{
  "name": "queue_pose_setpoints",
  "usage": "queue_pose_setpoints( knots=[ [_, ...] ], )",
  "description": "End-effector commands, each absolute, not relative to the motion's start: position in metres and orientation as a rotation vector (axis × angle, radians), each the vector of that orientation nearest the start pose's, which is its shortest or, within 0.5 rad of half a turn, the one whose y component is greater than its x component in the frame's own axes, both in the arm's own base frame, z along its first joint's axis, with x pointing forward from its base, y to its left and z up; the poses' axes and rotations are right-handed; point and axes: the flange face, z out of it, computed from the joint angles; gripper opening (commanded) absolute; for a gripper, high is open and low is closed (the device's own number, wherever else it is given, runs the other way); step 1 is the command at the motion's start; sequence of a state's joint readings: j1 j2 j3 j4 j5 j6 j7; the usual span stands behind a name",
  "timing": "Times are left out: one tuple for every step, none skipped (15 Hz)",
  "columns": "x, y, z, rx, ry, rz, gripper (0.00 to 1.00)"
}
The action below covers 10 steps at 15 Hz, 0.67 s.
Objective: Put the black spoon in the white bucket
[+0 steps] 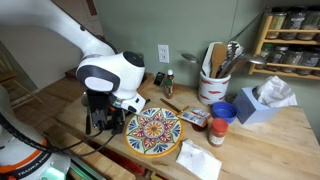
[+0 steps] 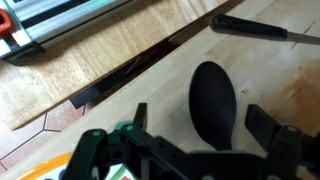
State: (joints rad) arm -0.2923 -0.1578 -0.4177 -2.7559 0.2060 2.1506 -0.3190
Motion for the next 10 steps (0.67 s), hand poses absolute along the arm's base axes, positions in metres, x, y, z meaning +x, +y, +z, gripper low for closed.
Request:
queue_pose_setpoints(
  knots=[
    [0.251,-0.213,0.219,-2.495,0.777,0.383,1.00],
    [0.249,-0.214,0.216,-2.474,0.792,0.378,1.00],
    [0.248,-0.215,0.213,-2.461,0.803,0.368,1.00],
    [0.247,-0.216,0.211,-2.445,0.811,0.362,1.00],
    [0.247,-0.216,0.208,-2.438,0.818,0.360,1.00],
    [0.246,-0.215,0.206,-2.428,0.819,0.358,1.00],
    [0.247,-0.213,0.203,-2.426,0.819,0.362,1.00],
    [0.247,-0.211,0.200,-2.424,0.809,0.371,1.00],
    [0.248,-0.210,0.198,-2.423,0.804,0.378,1.00],
    [0.248,-0.208,0.195,-2.425,0.797,0.384,1.00]
  ],
)
